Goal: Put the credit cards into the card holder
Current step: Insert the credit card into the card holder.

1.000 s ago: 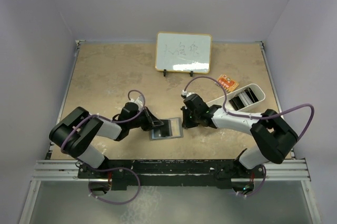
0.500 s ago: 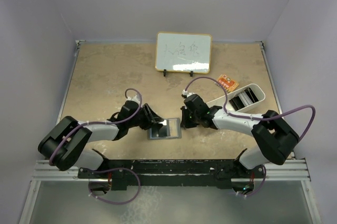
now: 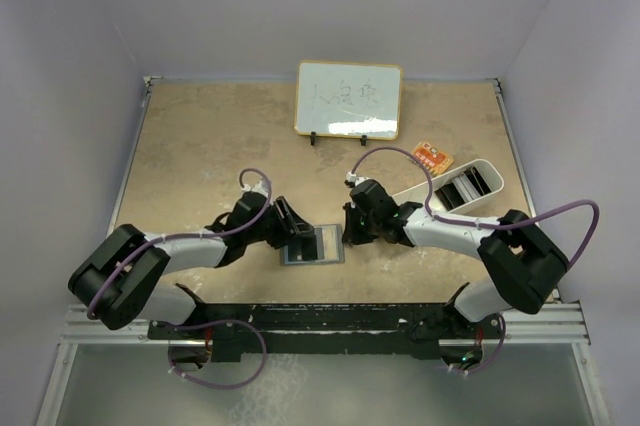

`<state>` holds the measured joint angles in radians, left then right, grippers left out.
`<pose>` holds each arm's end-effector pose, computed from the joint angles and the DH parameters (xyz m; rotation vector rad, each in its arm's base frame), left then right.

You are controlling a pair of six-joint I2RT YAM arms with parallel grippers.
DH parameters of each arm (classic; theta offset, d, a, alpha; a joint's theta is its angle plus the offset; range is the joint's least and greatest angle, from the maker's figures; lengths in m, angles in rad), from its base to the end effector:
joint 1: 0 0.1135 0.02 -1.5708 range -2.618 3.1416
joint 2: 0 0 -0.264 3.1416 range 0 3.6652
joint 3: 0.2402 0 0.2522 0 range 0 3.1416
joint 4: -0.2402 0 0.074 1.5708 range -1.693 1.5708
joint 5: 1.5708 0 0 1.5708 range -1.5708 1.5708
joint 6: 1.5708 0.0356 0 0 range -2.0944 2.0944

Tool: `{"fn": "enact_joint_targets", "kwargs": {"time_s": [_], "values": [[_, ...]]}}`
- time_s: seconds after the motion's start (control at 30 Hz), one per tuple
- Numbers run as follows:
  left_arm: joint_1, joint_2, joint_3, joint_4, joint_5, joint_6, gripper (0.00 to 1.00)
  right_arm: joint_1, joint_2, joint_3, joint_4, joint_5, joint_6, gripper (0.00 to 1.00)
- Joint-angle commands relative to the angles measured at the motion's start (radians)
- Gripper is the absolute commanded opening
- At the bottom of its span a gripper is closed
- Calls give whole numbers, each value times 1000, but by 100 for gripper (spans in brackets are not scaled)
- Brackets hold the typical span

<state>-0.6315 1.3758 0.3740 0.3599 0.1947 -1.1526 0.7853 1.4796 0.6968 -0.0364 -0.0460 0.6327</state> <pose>0.1885 -0.1464 0.1332 -0.5198 2.4189 -1.1152 0.2016 0.2039 0.1661 -0.2143 2.5041 0.6894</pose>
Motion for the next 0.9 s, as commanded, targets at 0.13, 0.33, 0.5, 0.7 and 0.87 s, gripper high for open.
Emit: {"fn": "enact_joint_targets", "kwargs": {"time_s": [0.13, 0.33, 0.5, 0.7, 0.87], "values": [[-46, -1, 11, 1, -17, -67, 49, 4, -31, -30, 57, -34, 32, 0], [-66, 25, 23, 36, -18, -88, 49, 5, -28, -34, 73, -34, 32, 0], [-86, 49, 40, 76, -25, -118, 49, 4, -37, -45, 100, -47, 52, 0], [-122, 64, 56, 101, -58, -154, 49, 4, -54, -71, 133, -43, 74, 0], [-126, 46, 102, -18, -99, -92, 49, 4, -57, -66, 115, -43, 71, 0]]}}
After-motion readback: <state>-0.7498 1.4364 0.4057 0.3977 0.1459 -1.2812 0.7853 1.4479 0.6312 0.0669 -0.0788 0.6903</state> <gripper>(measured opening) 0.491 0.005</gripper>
